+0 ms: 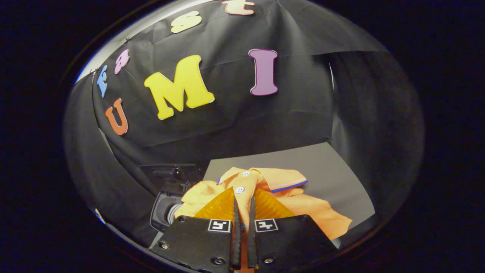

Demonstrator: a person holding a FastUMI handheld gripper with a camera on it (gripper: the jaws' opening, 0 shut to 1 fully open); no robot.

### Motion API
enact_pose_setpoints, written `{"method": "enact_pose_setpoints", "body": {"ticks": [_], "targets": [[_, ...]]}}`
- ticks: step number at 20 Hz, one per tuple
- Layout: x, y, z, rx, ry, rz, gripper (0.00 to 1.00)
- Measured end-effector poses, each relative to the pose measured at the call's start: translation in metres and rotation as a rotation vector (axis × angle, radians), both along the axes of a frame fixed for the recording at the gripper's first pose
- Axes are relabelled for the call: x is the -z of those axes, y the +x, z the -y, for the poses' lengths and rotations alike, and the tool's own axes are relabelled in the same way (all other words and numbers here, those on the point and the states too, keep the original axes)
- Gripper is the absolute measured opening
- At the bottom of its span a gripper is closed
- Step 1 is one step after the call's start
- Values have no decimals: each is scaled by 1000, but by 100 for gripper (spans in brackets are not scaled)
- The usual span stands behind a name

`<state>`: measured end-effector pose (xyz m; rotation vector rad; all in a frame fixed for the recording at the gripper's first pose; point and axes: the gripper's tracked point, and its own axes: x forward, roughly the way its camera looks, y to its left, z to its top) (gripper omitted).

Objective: Put the clothes into the washing machine and then close the washing machine lid.

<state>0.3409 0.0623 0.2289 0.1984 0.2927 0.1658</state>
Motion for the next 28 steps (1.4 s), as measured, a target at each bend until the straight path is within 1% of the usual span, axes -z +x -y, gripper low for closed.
{"method": "enact_pose_setpoints", "body": {"ticks": [6,10,17,22,25,28], "targets": [[-63,-53,-43,-42,26,106,10],[-96,-90,-80,-73,7,173,10],[-129,-130,-182,-152,-7,238,10],[-134,-132,-250,-230,-7,244,10],[-125,-118,-286,-273,5,221,10],[-107,-96,-316,-310,11,182,10]]}}
